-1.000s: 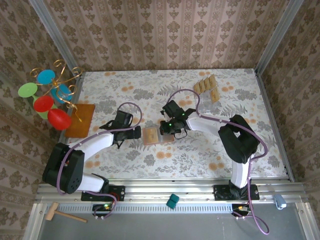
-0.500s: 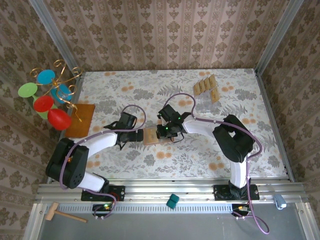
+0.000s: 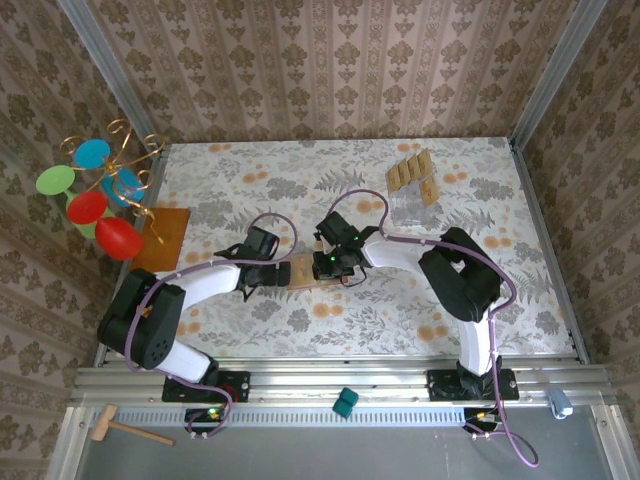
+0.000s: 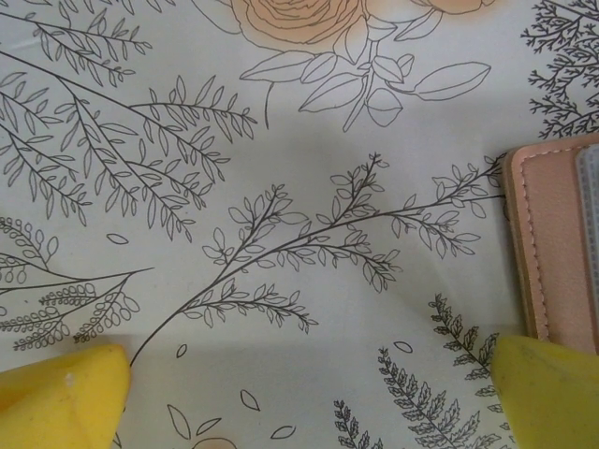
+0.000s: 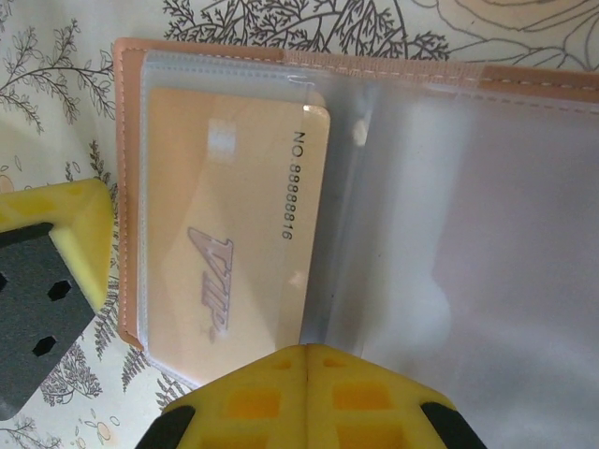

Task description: Put the credit cards into the card holder

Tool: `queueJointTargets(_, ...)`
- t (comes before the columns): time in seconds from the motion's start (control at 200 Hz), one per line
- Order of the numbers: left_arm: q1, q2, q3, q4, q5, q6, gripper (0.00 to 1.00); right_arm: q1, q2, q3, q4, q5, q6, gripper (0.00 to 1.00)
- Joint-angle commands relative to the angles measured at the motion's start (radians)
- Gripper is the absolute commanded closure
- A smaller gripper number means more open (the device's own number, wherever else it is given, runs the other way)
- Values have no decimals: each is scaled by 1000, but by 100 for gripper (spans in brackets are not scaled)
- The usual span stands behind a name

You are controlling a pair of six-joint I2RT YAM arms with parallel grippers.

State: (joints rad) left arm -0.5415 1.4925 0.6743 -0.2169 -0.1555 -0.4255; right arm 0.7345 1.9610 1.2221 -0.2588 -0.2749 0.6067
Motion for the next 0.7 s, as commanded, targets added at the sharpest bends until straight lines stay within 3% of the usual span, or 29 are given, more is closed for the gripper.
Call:
queueJointTargets(0.0, -8, 12, -6, 12, -6, -16, 0, 12, 30, 19, -3, -24, 3, 100)
queueJointTargets(0.265, -1, -60, 44, -37, -4, -10, 0, -4, -94, 2, -45, 0, -22, 97)
queueJointTargets(0.465, 23, -49, 110, -21, 142, 15, 0, -58, -241, -73, -100, 105, -45, 69)
queueJointTargets(0.56, 23, -26, 122, 8, 179, 21, 0, -86, -287, -131, -114, 180, -51, 48)
queueJointTargets(0.695, 25, -9, 124, 60, 229, 18, 0, -105, -303, -181, -126, 264, -59, 35)
